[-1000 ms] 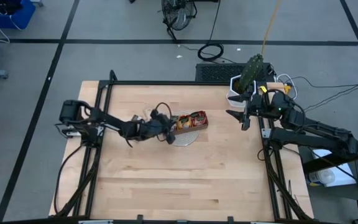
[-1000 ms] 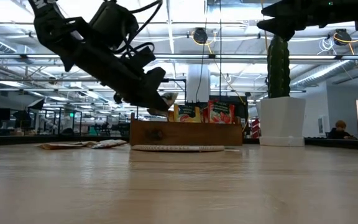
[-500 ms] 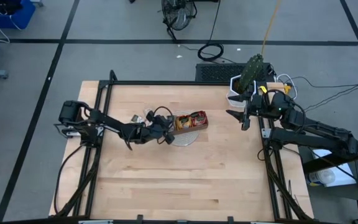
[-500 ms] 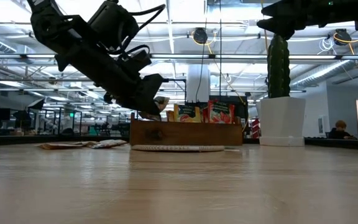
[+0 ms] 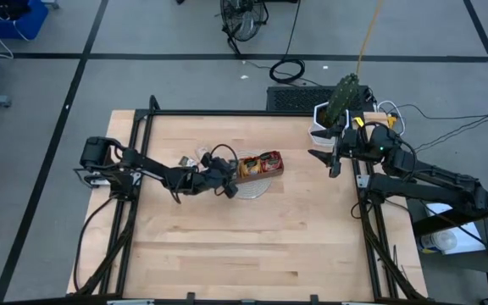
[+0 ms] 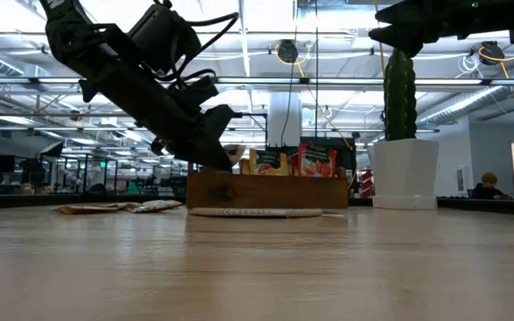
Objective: Pick & Place Tea
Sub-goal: Put the tan gold tea bag into the left section of the wood organizer
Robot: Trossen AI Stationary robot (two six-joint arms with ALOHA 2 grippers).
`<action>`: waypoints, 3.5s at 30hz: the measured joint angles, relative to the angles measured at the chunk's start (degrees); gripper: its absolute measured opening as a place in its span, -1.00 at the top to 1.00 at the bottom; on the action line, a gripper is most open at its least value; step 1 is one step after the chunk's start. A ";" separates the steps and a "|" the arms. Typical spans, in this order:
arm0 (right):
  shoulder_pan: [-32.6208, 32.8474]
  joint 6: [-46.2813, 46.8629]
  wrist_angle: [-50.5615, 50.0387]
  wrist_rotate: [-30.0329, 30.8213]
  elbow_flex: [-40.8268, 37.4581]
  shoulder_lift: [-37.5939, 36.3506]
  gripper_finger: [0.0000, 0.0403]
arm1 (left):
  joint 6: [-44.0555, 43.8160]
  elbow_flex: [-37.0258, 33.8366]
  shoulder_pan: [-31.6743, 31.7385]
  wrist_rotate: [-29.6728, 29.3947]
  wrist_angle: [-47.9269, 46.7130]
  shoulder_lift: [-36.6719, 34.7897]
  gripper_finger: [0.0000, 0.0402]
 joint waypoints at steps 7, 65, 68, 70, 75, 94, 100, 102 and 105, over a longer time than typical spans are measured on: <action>0.00 -0.02 0.00 0.00 -0.02 0.00 -0.29 | -1.69 0.02 0.82 -1.07 -0.82 -0.04 0.41; 0.28 -1.11 -2.36 -0.28 -0.07 1.11 -0.29 | 37.41 35.73 25.59 47.72 -67.50 6.11 0.23; 0.28 -1.14 -2.51 -0.26 -0.07 1.14 -0.29 | 39.62 36.28 25.42 48.96 -68.51 8.07 0.23; 0.28 -1.26 -2.71 -0.26 -0.07 1.12 -0.29 | 40.35 36.40 25.22 49.10 -68.51 8.11 0.23; 0.28 -1.55 -3.13 -0.26 -0.07 1.14 -0.29 | 40.39 36.44 25.31 48.06 -68.58 7.74 0.23; 0.28 -1.24 -3.19 -0.24 -0.07 1.14 -0.29 | 41.64 36.44 24.91 51.00 -65.77 6.25 0.23; 0.28 -1.08 -3.26 -0.25 -0.07 1.14 -0.29 | 41.62 36.46 24.96 50.97 -64.62 6.40 0.23; 0.28 -1.09 -3.24 -0.26 -0.07 1.12 -0.29 | 41.60 36.45 24.96 50.97 -64.93 6.41 0.23; 0.28 -1.09 -3.23 -0.24 -0.07 1.14 -0.29 | 41.66 36.45 24.95 50.97 -66.57 6.40 0.25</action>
